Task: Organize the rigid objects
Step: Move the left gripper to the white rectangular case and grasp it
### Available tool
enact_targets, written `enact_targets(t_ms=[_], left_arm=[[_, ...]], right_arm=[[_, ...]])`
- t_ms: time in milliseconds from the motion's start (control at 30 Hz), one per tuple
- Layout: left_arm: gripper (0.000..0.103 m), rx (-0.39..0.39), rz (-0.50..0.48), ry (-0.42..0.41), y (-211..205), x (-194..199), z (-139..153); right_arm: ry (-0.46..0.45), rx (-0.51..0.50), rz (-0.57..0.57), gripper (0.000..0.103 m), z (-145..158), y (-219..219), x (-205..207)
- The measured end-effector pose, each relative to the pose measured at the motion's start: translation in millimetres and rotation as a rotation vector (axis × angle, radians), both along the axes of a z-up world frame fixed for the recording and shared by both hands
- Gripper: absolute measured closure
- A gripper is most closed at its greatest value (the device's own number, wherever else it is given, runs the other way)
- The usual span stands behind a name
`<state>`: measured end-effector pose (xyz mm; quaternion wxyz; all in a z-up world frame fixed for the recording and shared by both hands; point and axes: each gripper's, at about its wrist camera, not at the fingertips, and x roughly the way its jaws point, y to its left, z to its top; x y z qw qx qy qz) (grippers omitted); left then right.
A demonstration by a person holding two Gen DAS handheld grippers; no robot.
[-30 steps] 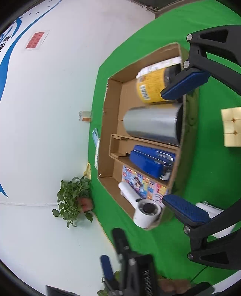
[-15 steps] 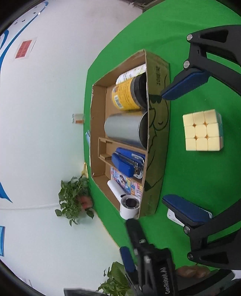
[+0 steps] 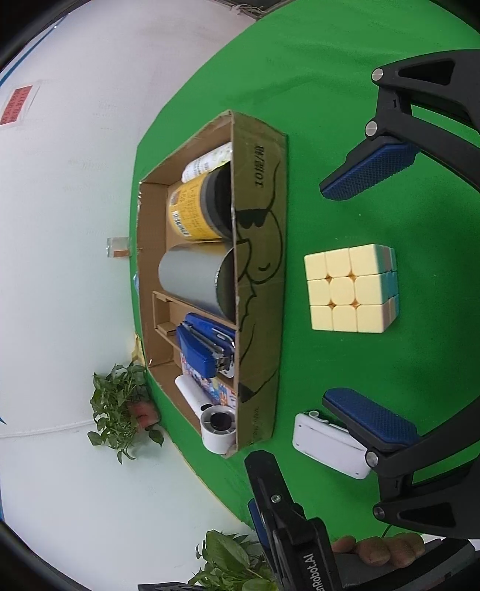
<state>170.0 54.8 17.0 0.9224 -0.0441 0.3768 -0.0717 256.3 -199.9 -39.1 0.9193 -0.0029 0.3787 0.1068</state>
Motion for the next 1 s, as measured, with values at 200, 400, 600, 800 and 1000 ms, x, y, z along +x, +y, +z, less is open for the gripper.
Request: enact_targets(t_ms=[200,400,600,800,1000], left_arm=[[0.001,-0.021,0.012,0.088,26,9,-17],[0.003,-0.17,0.0,0.279,61,20,-55],[0.035,-0.314,-0.041,0.443,61,27,-93],[0.067,-0.428,-0.133,0.526,46,26,-102],[0.07,-0.487,-0.124,0.533,46,30,-106]], right_arm=[[0.027,0.004,0.012,0.001,-9,-4,-3],[-0.018,0.032,0.157,0.003,-2,25,-25],[0.081,0.114,0.359,0.005,-15,71,-32],[0.235,0.09,0.379,0.016,-43,103,-12],[0.292,0.01,0.32,0.028,-63,123,8]])
